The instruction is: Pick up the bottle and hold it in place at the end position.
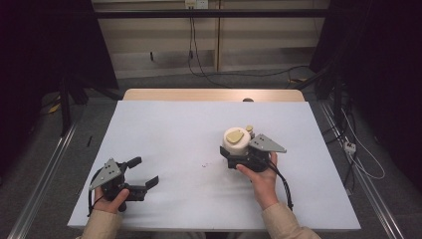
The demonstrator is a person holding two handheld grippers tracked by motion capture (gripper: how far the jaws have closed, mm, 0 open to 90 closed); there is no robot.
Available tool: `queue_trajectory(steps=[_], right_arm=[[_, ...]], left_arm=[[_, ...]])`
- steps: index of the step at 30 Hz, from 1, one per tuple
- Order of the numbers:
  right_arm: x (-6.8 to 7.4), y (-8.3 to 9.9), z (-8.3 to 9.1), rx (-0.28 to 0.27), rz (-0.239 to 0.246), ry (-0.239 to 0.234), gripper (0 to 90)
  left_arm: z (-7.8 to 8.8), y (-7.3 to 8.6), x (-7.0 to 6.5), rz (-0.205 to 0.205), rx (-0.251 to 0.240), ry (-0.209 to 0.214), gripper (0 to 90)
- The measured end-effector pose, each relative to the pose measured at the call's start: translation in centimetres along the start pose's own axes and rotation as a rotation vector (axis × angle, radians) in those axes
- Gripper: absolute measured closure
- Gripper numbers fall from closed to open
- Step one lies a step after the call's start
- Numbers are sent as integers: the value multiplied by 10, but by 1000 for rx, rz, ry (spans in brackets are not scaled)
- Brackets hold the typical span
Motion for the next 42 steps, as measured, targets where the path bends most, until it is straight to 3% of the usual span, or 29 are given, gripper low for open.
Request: queue_trajectory(steps=[42], right_arm=[[2,-1,-22,13,12,-6,68]], left_arm=[[-1,1,0,11,1,3,36]])
Point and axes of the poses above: each handheld gripper's, and its own axes: z roughly backward along the jaws, y roughly out of its underside, x roughly to its left, the point moved 5 cm from there along -z, roughly forward along the jaws, and after that the axes turned 9 degrees about z, right-handed, at the moved point
